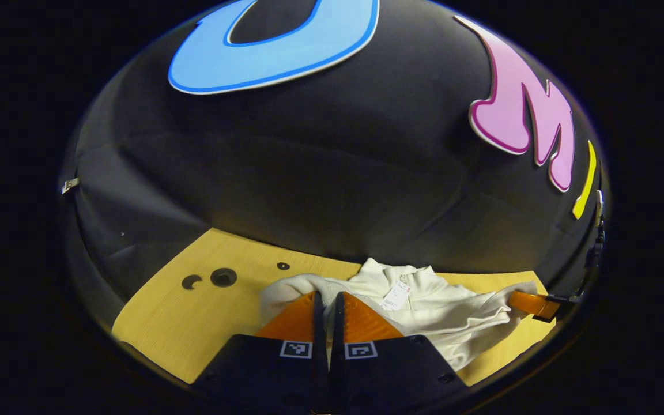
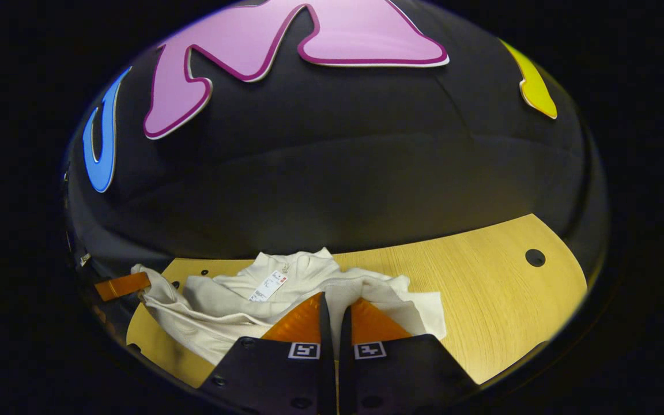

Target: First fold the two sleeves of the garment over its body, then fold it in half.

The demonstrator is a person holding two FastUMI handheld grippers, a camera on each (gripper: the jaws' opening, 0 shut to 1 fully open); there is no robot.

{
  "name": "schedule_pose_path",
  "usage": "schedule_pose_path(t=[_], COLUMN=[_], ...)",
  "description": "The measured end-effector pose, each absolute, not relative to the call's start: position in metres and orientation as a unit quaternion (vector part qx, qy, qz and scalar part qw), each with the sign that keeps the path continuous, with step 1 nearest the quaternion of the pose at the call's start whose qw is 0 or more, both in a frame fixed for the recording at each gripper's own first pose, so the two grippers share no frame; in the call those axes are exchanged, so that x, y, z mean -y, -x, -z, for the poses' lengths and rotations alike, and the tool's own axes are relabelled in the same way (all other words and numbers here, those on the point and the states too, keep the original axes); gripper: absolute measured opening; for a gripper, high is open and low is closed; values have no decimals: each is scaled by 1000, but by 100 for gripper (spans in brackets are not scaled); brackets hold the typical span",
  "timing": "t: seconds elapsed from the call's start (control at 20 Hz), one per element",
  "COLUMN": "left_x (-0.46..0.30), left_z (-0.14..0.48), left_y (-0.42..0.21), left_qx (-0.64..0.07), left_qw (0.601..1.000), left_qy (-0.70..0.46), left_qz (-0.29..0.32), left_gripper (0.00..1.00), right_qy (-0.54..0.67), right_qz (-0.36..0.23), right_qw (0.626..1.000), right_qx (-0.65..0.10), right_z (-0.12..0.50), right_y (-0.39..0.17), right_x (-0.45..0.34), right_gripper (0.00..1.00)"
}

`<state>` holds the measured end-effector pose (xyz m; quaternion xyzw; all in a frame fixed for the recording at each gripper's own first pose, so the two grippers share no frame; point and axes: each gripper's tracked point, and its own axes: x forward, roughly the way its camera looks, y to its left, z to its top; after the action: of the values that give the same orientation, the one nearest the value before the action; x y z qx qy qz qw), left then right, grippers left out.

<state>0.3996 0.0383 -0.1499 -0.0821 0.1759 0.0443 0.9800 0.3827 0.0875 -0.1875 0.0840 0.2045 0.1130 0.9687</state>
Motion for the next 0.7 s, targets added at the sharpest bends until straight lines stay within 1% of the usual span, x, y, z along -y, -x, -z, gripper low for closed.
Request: schedule_pose_path(t=[0.2,0.35,0.45,0.5,0.55,0.6,0.65,0.7], left_x=[-41,-41,-39,-36,-39,-41,-39,-43], left_z=[183,191,197,202,207,209,206,202], left_y=[-440,-461,-473,-475,-475,-475,-475,-473], left_qx=[-192,-180,-176,-180,-187,-191,-189,-180], left_qw=[979,982,983,983,981,980,980,981], left_qy=[49,28,18,6,-9,-19,-23,-21], left_qz=[-45,-46,-46,-44,-49,-55,-63,-72], left_gripper=[6,6,6,8,8,8,11,14], right_qy=[-78,-59,-68,-76,-83,-87,-91,-97], right_qz=[-98,-89,-83,-83,-86,-90,-94,-103], right_qw=[974,976,975,974,973,972,971,969], right_qx=[-191,-190,-194,-197,-199,-200,-200,-203], right_z=[207,225,232,235,236,237,238,237], right_y=[-415,-427,-431,-433,-433,-433,-432,-429], right_x=[-88,-86,-86,-86,-87,-87,-88,-91], right_gripper=[6,6,10,15,18,15,19,27])
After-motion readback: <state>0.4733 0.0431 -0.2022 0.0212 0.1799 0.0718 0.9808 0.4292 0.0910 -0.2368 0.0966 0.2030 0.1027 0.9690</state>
